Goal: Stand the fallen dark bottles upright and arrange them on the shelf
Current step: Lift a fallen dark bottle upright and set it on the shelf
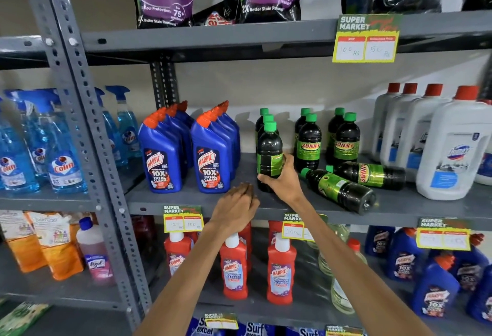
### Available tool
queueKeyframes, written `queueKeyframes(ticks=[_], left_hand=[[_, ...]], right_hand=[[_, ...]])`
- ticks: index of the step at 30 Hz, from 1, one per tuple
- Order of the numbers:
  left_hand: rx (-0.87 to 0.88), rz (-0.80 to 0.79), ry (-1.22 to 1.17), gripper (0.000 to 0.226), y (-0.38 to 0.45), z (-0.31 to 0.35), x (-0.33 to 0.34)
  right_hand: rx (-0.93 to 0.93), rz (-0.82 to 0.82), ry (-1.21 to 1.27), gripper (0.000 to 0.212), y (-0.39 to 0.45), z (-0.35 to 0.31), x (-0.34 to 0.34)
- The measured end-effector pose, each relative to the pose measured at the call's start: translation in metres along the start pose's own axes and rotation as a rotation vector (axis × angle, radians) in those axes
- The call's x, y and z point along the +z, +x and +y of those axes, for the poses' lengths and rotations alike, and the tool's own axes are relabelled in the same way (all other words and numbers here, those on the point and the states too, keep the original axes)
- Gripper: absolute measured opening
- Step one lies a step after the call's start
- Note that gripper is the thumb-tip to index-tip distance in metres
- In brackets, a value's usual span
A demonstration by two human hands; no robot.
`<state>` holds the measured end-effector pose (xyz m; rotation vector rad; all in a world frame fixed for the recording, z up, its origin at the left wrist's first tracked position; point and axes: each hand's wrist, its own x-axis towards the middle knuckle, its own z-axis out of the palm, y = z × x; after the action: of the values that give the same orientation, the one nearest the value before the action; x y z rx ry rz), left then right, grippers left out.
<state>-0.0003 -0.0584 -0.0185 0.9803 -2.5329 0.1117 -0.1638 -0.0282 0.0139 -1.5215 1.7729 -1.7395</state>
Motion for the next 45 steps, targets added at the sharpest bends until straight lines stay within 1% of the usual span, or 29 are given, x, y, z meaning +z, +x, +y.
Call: queueKeyframes(ticks=[3, 5, 6, 8, 10, 12, 14, 16, 19, 21, 24, 26, 28, 30, 31, 32, 35, 36, 45], left_hand=[[0.002, 0.009, 0.004, 0.054, 0.0, -0.001, 0.001], [0.006, 0.009, 0.007, 0.053, 0.0, 0.0, 0.001], [0.007, 0.007, 0.007, 0.053, 0.0, 0.0, 0.0], [0.007, 0.0, 0.013, 0.054, 0.0, 0.0, 0.001], [0.003, -0.011, 0.017, 0.054, 0.0, 0.0, 0.001], [0.002, -0.014, 0.016, 0.054, 0.0, 0.0, 0.002], [0.017, -0.001, 0.032, 0.052, 0.001, 0.0, 0.002], [0.048, 0.01, 0.059, 0.048, 0.0, 0.0, 0.004], [0.045, 0.01, 0.054, 0.049, 0.001, -0.002, 0.005], [0.017, 0.014, 0.023, 0.052, 0.002, -0.002, 0.006], [0.017, 0.025, 0.012, 0.052, 0.001, -0.001, 0.005], [0.013, 0.029, 0.009, 0.051, 0.0, 0.0, 0.004], [0.013, 0.03, 0.012, 0.051, 0.001, 0.0, 0.005], [0.011, 0.026, 0.014, 0.051, 0.001, -0.001, 0.006], [0.006, 0.024, 0.011, 0.051, 0.002, -0.001, 0.006], [0.001, 0.025, 0.007, 0.052, 0.001, -0.001, 0.006], [-0.009, 0.029, -0.002, 0.052, 0.001, -0.001, 0.007], [-0.01, 0.028, -0.001, 0.052, 0.001, -0.001, 0.007], [-0.008, 0.023, 0.01, 0.051, 0.0, 0.0, 0.005]], right_hand=[[0.082, -0.05, 0.051, 0.074, 0.006, 0.003, -0.001], [0.114, -0.032, 0.037, 0.067, 0.006, 0.004, -0.003], [0.111, -0.005, -0.005, 0.067, 0.005, 0.004, -0.002], [0.08, 0.08, -0.151, 0.077, 0.002, 0.005, 0.001], [0.082, 0.119, -0.218, 0.087, 0.001, 0.006, 0.003], [0.126, 0.052, -0.162, 0.087, 0.002, 0.004, 0.001], [0.185, -0.026, -0.023, 0.08, 0.005, 0.005, -0.003], [0.222, -0.048, 0.046, 0.074, 0.004, 0.007, -0.007], [0.194, -0.004, -0.005, 0.073, 0.003, 0.01, -0.005], [0.15, 0.022, -0.069, 0.08, 0.003, 0.011, -0.003], [0.159, -0.038, -0.041, 0.083, 0.003, 0.01, -0.003], [0.187, -0.06, 0.034, 0.08, 0.003, 0.011, -0.004], [0.183, -0.036, 0.061, 0.073, 0.003, 0.011, -0.005], [0.145, -0.007, 0.016, 0.058, 0.003, 0.012, -0.004], [0.123, -0.007, -0.015, 0.054, 0.003, 0.011, -0.005], [0.108, -0.021, -0.027, 0.055, 0.003, 0.01, -0.004], [0.142, -0.07, 0.001, 0.08, 0.004, 0.011, -0.005], [0.159, -0.074, 0.012, 0.081, 0.004, 0.011, -0.005], [0.176, -0.052, -0.007, 0.076, 0.001, 0.011, -0.004]])
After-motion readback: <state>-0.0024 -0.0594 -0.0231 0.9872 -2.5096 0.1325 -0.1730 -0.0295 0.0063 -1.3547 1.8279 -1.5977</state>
